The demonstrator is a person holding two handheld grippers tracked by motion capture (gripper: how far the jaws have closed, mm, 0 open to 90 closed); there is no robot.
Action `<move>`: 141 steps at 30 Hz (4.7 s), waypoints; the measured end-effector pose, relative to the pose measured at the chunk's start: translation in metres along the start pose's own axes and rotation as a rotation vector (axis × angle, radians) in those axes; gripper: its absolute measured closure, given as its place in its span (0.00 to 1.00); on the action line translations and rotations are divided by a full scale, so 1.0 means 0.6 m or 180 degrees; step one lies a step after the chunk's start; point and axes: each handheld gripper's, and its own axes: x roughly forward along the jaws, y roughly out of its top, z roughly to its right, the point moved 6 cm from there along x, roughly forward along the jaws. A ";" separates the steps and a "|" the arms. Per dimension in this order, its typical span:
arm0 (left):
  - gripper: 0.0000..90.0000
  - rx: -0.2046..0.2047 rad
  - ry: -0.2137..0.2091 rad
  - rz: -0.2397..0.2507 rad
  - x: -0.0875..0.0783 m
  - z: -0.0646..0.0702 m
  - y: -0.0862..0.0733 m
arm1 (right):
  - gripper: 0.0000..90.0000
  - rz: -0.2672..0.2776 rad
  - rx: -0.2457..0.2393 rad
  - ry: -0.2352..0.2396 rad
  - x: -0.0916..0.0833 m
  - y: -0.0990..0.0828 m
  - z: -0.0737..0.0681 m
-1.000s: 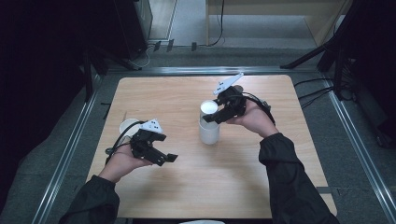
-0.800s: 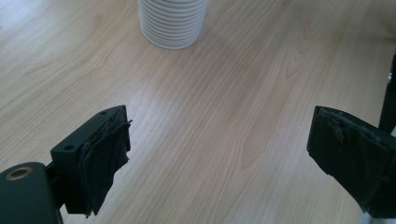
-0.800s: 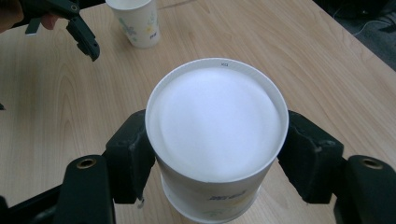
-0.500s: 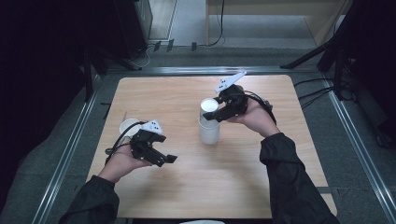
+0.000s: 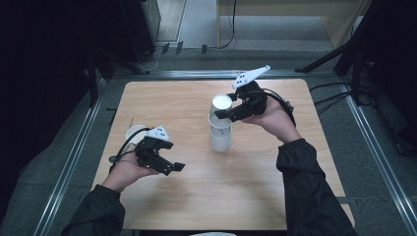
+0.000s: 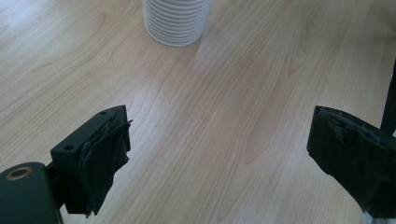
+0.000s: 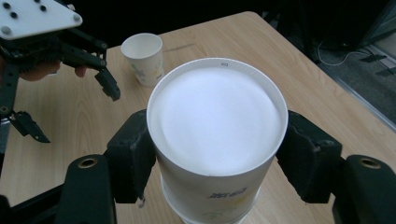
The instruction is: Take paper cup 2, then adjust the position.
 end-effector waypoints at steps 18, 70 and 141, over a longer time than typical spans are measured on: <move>0.07 0.0044 -0.0028 0.0169 -0.004 0.002 0.019 | 0.37 0.0165 -0.0070 0.0071 -0.076 0.020 -0.041; 0.15 0.0553 -0.0715 0.0402 0.078 0.058 0.062 | 0.37 0.0035 0.0199 0.0297 0.032 -0.159 -0.141; 0.32 0.1008 -0.0361 -0.0473 0.068 0.038 0.039 | 0.28 -0.0013 0.0000 0.0505 0.061 -0.168 -0.163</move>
